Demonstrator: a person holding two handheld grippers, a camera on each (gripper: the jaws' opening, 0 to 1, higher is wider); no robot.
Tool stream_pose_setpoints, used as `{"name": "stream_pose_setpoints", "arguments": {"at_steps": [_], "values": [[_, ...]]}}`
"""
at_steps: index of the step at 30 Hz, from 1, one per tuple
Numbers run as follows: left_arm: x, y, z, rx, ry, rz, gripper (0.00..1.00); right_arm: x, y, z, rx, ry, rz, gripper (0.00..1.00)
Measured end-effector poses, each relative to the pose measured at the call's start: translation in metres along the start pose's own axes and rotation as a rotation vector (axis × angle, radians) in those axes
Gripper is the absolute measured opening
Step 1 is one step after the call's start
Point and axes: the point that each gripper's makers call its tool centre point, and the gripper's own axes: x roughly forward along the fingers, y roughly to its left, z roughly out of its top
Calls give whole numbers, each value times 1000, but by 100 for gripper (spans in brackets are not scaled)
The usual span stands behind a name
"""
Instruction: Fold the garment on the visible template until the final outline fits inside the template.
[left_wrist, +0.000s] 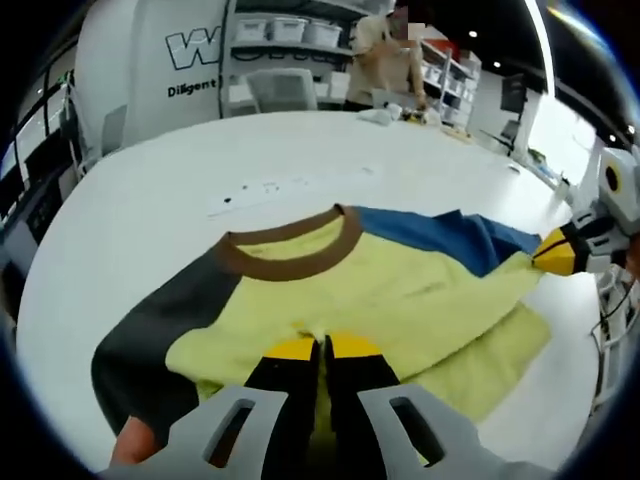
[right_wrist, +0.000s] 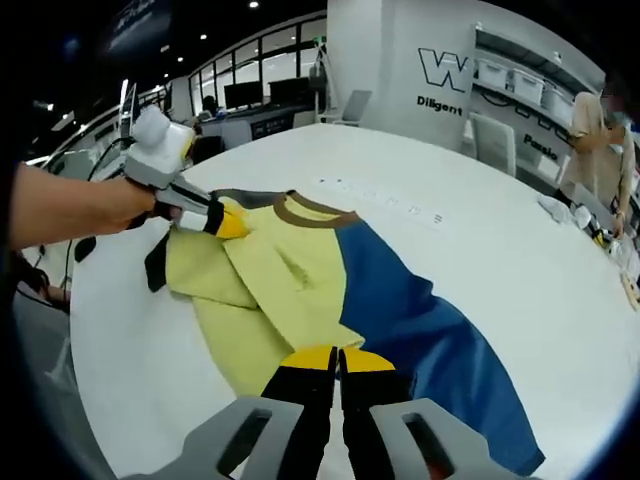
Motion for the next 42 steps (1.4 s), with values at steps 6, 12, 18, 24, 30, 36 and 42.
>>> {"name": "stream_pose_setpoints", "arguments": {"at_steps": [6,12,18,24,30,36,42], "values": [[-2,1,3,-2,0,-1,1,1,0,-2,4,5,-1,0],[-21,1,16,-23,-57,-15,11,0,-1,-1,7,6,-5,0],[-49,-9,25,-2,-140,-47,12,0,-1,-1,13,4,-7,0],[-67,-44,14,135,-164,-97,11,-1,0,-1,17,1,-5,0],[-57,-88,-3,335,-131,-146,10,-1,2,-2,23,0,-3,0],[-35,-114,-20,559,-81,-156,8,-2,3,-3,24,-6,1,0],[-16,-110,-29,661,-33,-112,9,-2,0,-2,35,-15,-1,0]]}}
